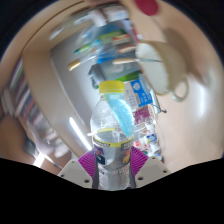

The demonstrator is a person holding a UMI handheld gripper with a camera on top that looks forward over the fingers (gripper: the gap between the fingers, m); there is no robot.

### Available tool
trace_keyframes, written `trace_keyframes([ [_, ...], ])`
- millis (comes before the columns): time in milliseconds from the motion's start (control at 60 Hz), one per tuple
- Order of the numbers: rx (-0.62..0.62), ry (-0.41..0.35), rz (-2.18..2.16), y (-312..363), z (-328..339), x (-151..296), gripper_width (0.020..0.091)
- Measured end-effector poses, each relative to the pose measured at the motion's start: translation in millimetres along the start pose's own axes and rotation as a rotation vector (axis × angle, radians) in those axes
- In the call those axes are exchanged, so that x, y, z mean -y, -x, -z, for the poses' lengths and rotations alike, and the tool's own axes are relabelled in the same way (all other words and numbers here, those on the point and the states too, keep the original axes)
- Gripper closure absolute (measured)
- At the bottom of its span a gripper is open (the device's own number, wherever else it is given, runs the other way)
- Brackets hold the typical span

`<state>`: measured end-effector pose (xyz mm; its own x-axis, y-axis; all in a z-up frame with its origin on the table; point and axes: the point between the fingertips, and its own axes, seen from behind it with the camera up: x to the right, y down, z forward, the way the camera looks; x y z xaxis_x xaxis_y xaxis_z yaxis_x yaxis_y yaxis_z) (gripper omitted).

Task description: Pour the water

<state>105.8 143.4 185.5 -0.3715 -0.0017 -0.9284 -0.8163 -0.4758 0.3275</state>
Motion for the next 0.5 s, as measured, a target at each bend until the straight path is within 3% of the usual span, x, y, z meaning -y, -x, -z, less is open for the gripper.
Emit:
trace_keyframes([
  [83, -0.052, 0.056, 0.361, 15, 2, -24, 0.0677],
  [150, -0.017, 0.075, 0.631, 53, 18, -39, 0.0675],
  [217, -0.014, -0.003, 0.865, 109, 23, -36, 0.0674],
  [317, -0.017, -0.182, 1.283, 190, 48, -5, 0.0673],
  [400, -0.054, -0.334, 1.57, 234, 74, 44, 0.0676],
  [500, -0.226, -0.489, 1.781, 238, 98, 114, 0.0677],
])
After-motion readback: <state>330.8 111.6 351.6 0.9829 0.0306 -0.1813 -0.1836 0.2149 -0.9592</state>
